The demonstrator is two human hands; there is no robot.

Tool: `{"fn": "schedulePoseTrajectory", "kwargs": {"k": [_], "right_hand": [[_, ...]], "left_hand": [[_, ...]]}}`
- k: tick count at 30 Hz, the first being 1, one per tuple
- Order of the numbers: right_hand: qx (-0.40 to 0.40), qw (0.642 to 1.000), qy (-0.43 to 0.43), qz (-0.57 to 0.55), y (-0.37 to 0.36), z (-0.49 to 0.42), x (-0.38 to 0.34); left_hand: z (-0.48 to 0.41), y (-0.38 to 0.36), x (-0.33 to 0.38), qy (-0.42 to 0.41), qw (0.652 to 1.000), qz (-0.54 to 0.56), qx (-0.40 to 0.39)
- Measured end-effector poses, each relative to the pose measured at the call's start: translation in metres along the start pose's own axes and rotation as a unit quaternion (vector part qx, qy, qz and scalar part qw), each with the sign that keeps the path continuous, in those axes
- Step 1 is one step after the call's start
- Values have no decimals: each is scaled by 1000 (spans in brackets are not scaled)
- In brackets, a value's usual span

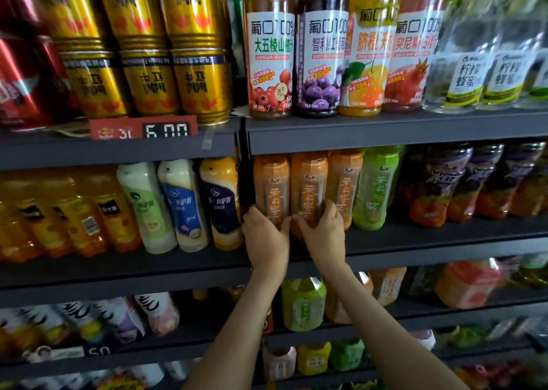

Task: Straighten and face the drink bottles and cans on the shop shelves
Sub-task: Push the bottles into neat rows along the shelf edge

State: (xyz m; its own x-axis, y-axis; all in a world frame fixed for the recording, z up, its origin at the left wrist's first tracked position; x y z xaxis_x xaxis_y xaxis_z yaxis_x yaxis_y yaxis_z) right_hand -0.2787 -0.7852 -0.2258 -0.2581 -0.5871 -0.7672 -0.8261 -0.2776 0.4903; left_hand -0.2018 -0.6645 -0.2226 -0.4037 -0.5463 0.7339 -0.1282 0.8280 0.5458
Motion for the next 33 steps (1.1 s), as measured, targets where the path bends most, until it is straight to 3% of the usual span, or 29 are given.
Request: {"fn": "schedulePoseTrajectory", "kwargs": {"k": [14, 21, 24, 33], "right_hand": [[-21, 1000, 21, -11, 11, 16, 19], [13, 991, 108, -74, 14, 40, 0], [-18, 980, 152, -126, 4, 50, -20], [-128, 970, 136, -154, -54, 70, -60]], "left_hand": [[16, 0, 4, 20, 1000, 14, -6], [39, 28, -2, 3, 998, 38, 49], [40, 47, -14, 11, 995, 49, 90], [25, 104, -65, 30, 983, 40, 178]]}}
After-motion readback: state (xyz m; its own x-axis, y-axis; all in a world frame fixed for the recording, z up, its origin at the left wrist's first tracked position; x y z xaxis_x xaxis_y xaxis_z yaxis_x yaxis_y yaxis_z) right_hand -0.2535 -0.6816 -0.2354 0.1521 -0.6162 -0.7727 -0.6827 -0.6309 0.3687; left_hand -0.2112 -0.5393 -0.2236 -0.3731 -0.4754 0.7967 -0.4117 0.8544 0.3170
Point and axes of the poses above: each hand's wrist, its own z-axis away from the middle knuckle, its own y-axis out of the back of the hand, x = y × z, the point moved 6 cm from there along -z, towards the middle knuckle, and after that the axes turned 1 degree about z, right-handed, at the moved point
